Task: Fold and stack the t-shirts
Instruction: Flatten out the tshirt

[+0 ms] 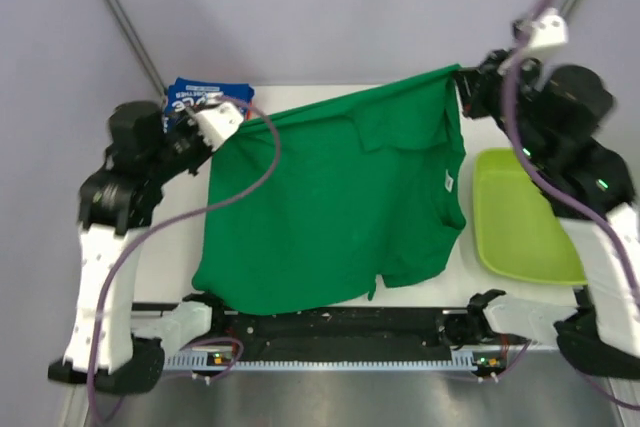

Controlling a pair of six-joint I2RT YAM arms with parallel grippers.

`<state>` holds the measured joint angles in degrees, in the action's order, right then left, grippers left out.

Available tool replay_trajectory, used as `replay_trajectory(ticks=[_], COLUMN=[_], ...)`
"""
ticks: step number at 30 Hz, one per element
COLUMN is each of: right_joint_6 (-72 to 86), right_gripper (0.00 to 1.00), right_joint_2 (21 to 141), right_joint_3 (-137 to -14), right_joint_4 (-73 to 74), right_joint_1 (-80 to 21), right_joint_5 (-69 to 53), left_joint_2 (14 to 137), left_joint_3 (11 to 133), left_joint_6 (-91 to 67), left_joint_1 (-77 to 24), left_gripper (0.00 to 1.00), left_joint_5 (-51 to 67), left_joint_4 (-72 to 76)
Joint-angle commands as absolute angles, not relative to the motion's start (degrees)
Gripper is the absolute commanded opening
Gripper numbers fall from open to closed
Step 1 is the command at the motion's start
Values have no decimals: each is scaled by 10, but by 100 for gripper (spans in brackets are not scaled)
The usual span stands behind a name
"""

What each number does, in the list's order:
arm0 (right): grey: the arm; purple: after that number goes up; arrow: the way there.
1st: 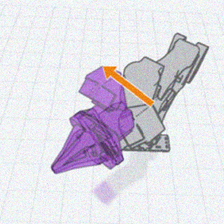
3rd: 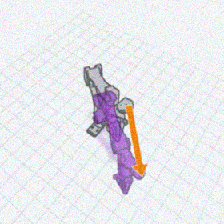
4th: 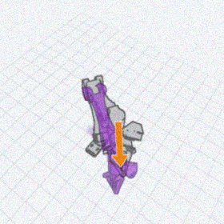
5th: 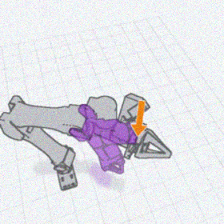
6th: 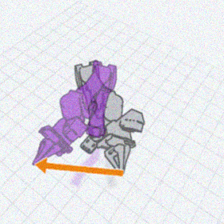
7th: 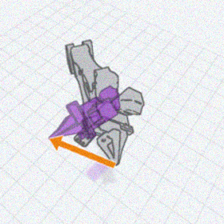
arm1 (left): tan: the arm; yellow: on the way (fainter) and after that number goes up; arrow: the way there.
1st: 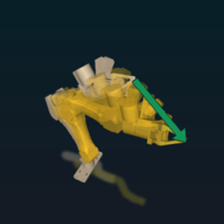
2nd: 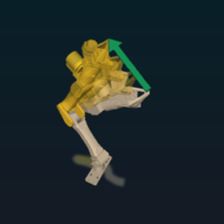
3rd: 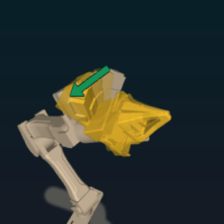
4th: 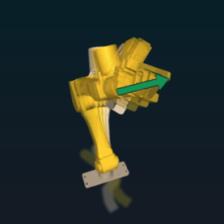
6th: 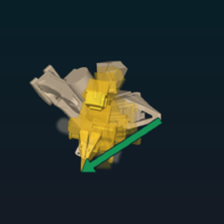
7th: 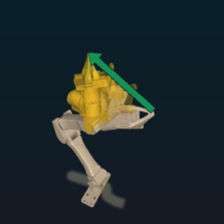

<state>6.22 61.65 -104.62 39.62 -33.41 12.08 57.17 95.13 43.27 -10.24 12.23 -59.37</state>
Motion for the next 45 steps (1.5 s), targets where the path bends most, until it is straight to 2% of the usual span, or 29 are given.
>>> replay_trajectory(ticks=[1, 3, 4, 5, 6, 7, 8, 9, 11, 12, 13, 15, 16, 17, 21, 26, 28, 32, 36, 38, 42, 44, 45], right_joint_6=[82, 73, 65, 56, 48, 43, 33, 30, 41, 47, 56, 89, 104, 125, 186, 252, 279, 327, 352, 357, 341, 326, 317], right_gripper=[0, 0, 0, 3, 20, 35, 46, 53, 60, 68, 72, 72, 96, 96, 93, 83, 82, 82, 80, 72, 31, 12, 1], right_joint_2=[740, 811, 846, 891, 930, 976, 1016, 1047, 1087, 1078, 1060, 1010, 980, 950, 836, 738, 717, 720, 765, 791, 836, 851, 859], right_joint_3=[-976, -955, -954, -964, -984, -1006, -1037, -1065, -1103, -1092, -1055, -982, -937, -888, -709, -543, -502, -424, -375, -363, -373, -397, -417], right_joint_4=[325, 282, 267, 263, 268, 280, 307, 343, 409, 422, 427, 431, 432, 431, 431, 431, 432, 397, 325, 291, 256, 254, 257], right_joint_1=[-220, -193, -192, -191, -189, -186, -186, -186, -187, -187, -186, -187, -187, -188, -192, -217, -235, -256, -257, -257, -257, -256, -255], right_joint_5=[106, 89, 97, 104, 119, 133, 148, 172, 223, 243, 252, 251, 233, 220, 167, 104, 95, 89, 78, 69, 81, 97, 105], left_joint_2=[695, 766, 805, 852, 903, 946, 996, 1036, 1094, 1097, 1082, 1016, 981, 950, 804, 676, 642, 590, 572, 572, 597, 613, 620], left_joint_3=[865, 853, 858, 869, 888, 917, 948, 993, 1053, 1053, 1035, 956, 921, 878, 725, 532, 457, 331, 259, 230, 214, 213, 213], left_joint_6=[448, 447, 445, 443, 440, 430, 420, 407, 380, 374, 372, 389, 406, 423, 508, 595, 629, 645, 648, 652, 636, 622, 613], left_joint_1=[-99, -99, -99, -99, -99, -99, -99, -100, -100, -100, -100, -103, -105, -109, -112, -112, -112, -112, -112, -112, -112, -112, -112], left_gripper=[0, 0, 4, 14, 27, 46, 60, 64, 66, 67, 68, 70, 70, 70, 68, 66, 67, 70, 72, 73, 70, 60, 44], left_joint_5=[69, 54, 41, 25, 5, -35, -75, -107, -138, -128, -103, -51, -27, -7, 79, 73, 64, 34, 20, 5, -14, -19, -27], left_joint_4=[-474, -416, -383, -365, -344, -320, -318, -335, -387, -397, -398, -379, -376, -381, -444, -532, -552, -513, -455, -427, -399, -368, -343])
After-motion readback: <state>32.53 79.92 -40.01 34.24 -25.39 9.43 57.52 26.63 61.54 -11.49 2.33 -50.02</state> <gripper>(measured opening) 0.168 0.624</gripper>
